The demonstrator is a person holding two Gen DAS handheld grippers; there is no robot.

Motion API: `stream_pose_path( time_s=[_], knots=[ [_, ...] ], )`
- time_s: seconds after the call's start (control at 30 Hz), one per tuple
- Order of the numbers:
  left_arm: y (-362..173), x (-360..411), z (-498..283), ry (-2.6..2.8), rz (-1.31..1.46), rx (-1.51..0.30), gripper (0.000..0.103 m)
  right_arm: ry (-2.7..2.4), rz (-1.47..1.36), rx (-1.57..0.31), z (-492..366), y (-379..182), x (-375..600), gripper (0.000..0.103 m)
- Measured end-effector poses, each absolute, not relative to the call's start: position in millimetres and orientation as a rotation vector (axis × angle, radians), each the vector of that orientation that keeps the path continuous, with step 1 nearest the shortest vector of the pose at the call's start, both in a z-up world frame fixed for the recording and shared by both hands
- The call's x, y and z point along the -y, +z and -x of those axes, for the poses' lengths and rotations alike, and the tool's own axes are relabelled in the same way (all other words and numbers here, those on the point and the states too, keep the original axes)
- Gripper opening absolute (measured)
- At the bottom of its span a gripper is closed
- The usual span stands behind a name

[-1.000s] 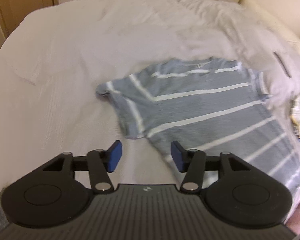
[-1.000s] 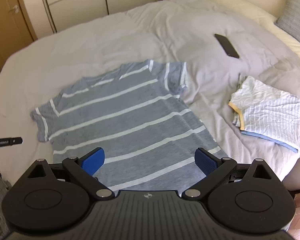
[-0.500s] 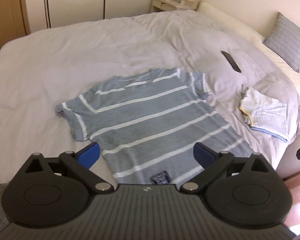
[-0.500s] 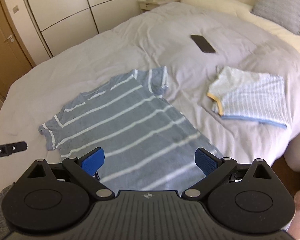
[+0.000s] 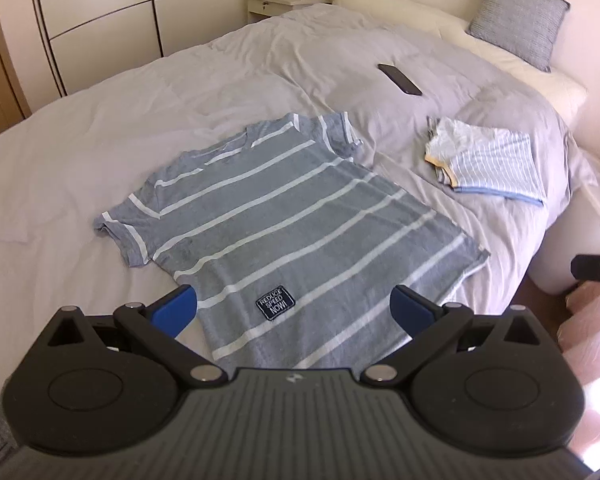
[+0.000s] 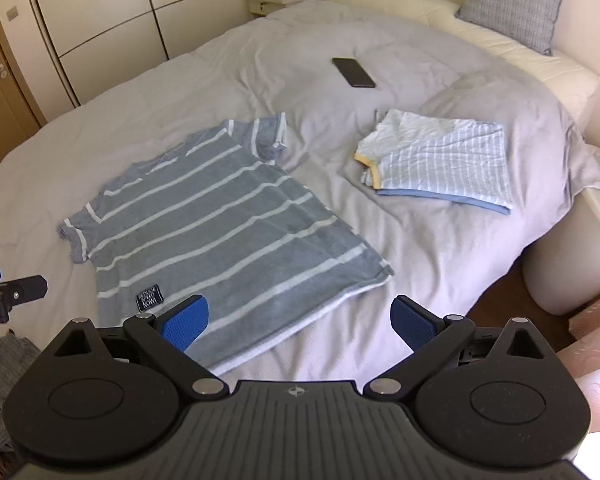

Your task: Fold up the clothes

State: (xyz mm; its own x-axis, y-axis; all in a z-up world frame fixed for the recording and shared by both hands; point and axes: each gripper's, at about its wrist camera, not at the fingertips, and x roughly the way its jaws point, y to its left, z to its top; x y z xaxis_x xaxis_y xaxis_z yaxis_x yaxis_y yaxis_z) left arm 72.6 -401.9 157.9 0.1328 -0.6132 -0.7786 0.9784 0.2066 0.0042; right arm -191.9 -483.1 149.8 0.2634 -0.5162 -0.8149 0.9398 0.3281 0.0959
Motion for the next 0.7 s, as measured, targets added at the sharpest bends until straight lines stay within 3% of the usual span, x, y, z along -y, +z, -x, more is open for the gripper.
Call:
stream_pose_path(
  time_s=[0.7],
  knots=[
    [135.8,357.9,-66.6,-1.184,-0.716,-0.82,0.101,-0.935,-0.64,-0.877,164.9,123.5,437.2,0.1]
  ],
)
